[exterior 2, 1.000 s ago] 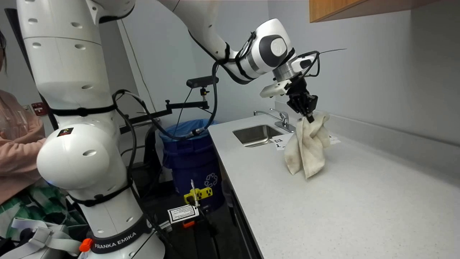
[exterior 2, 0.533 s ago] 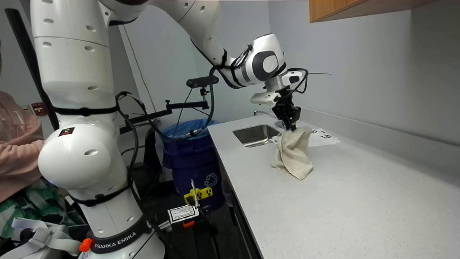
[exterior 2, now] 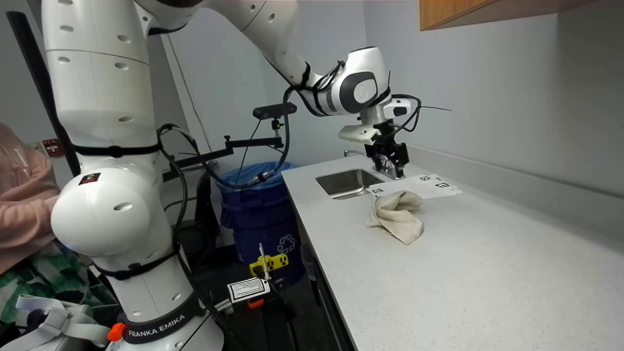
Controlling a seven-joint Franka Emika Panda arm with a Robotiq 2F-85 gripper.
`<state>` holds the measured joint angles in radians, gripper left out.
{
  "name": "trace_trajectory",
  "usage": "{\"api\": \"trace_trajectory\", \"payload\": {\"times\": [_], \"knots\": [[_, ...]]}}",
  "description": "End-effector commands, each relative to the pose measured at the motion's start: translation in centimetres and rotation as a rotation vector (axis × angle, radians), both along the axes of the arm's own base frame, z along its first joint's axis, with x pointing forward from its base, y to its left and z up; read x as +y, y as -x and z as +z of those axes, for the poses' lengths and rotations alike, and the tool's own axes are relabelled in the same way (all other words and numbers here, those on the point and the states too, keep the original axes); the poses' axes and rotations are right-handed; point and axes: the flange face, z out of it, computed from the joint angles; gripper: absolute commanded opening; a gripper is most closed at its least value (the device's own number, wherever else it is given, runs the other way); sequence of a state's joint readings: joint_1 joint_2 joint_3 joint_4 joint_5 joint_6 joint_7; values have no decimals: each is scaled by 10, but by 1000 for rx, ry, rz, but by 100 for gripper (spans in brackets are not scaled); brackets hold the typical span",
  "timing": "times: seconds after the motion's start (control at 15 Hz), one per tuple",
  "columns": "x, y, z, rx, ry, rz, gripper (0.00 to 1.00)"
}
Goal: Use the towel to wipe the counter
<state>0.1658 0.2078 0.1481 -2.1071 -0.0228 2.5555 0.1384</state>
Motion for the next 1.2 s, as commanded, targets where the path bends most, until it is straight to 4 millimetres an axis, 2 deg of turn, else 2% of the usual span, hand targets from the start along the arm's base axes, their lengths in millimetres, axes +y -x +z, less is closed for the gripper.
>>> {"api": "trace_trajectory", "payload": {"times": [0.0, 0.33, 0.67, 0.87, 1.13], "knots": [[-11, 10, -4, 11, -35, -22, 100], [-24, 27, -34, 50, -37, -61, 100], [-51, 34, -62, 63, -23, -87, 100], [-66, 33, -75, 78, -20, -109, 100], [-68, 22, -82, 91, -21, -107, 100]]}}
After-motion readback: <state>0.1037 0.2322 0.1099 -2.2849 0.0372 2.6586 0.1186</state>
